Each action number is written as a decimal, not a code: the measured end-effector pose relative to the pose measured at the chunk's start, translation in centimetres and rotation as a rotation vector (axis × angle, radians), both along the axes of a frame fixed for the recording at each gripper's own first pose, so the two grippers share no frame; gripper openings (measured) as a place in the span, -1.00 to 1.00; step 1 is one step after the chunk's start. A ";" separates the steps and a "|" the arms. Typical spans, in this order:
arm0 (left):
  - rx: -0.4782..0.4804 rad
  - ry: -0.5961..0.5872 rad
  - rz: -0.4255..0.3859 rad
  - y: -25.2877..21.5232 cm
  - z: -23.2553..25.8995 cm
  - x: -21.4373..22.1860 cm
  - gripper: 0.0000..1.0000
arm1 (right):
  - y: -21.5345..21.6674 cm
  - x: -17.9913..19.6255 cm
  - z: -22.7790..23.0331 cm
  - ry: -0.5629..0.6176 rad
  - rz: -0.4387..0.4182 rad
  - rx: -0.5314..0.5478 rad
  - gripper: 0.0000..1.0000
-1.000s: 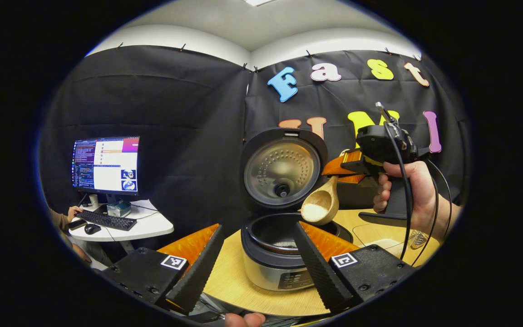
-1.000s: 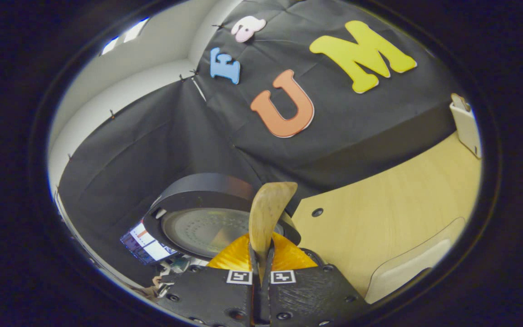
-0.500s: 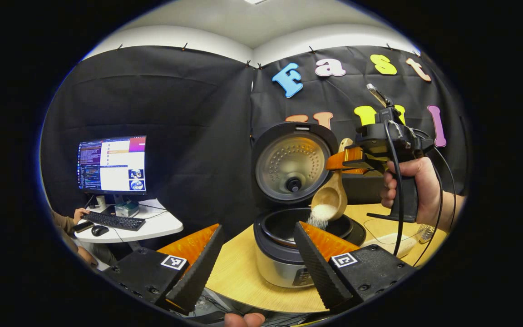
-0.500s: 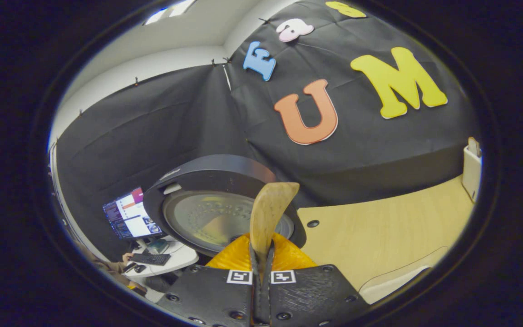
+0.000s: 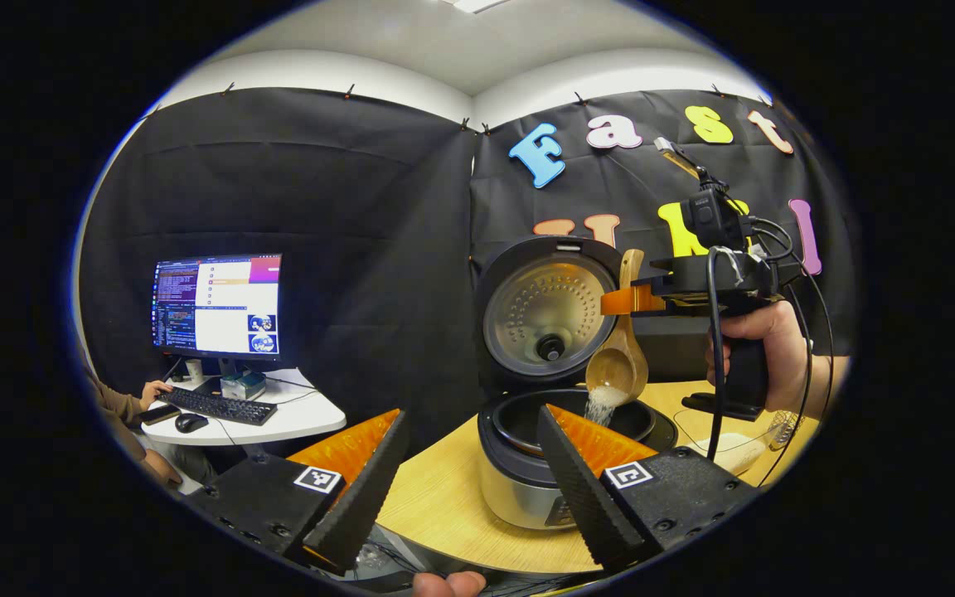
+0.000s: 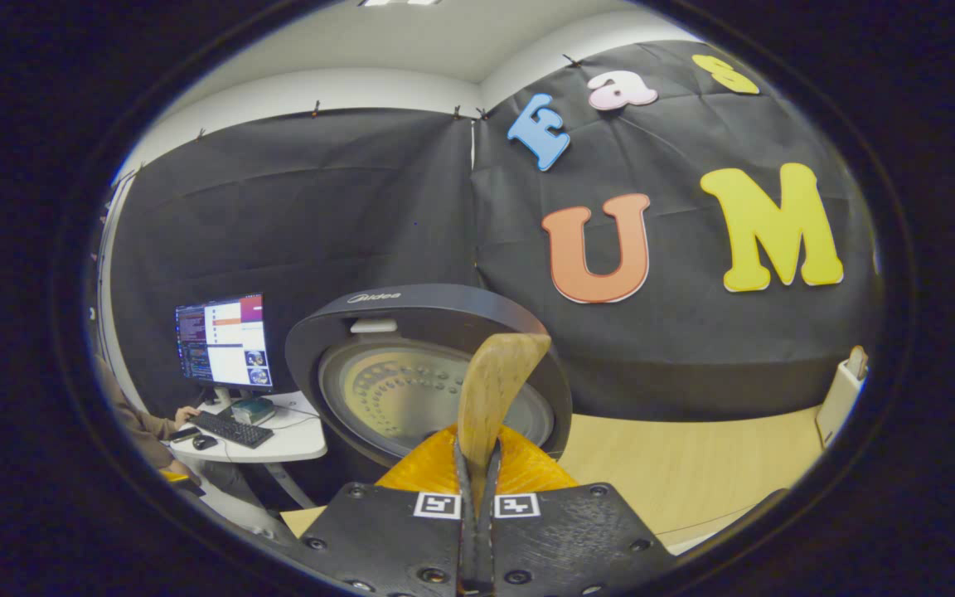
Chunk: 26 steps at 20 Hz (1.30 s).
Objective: Close the left gripper, press the button to open the rice cooker; take a wooden spoon from the chopstick holder with the right hand, scoop a spoonful of rice and pour it into the rice cooker, then put the wooden spoon back into the chopstick holder.
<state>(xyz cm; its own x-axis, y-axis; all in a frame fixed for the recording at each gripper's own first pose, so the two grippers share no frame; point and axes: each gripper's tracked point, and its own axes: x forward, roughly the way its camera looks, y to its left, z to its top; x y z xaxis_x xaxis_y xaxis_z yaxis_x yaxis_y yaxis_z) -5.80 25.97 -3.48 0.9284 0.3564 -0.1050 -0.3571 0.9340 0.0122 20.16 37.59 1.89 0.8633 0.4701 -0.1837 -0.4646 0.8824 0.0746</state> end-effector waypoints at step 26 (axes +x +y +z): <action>-0.050 -0.078 -0.014 -0.5 1.9 -0.9 0.99 | 1.2 -2.7 2.6 -0.138 0.014 -0.079 -1.00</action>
